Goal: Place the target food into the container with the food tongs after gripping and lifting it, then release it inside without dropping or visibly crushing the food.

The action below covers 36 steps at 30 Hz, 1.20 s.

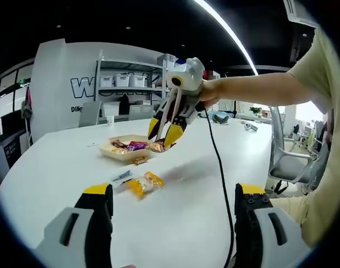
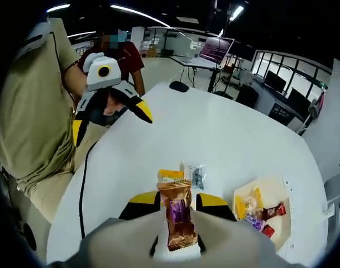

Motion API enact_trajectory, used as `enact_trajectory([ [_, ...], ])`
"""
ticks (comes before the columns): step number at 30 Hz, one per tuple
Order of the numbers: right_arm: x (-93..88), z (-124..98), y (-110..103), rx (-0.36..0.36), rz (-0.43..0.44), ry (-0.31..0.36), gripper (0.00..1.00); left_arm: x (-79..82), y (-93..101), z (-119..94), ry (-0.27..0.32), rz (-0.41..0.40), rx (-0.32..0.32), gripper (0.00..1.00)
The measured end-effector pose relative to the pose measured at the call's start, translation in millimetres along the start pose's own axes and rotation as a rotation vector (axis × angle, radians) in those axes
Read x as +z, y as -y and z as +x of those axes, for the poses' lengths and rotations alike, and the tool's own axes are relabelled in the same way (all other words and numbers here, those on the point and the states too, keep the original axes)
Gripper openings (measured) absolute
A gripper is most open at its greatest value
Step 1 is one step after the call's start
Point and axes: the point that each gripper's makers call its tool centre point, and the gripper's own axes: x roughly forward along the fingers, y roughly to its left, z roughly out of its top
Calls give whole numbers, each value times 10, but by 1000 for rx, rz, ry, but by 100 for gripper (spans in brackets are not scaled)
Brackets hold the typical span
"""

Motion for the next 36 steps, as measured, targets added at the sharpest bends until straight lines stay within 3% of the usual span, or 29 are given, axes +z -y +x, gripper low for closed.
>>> enact_trajectory([
  [21, 170, -186, 713, -145, 107, 36, 21, 5, -17, -2, -1, -2, 4, 88],
  [29, 152, -177, 877, -172, 136, 12, 21, 3, -29, -2, -1, -4, 7, 88],
  [36, 114, -215, 1140, -245, 188, 1, 21, -3, -57, -18, -1, -7, 13, 88],
])
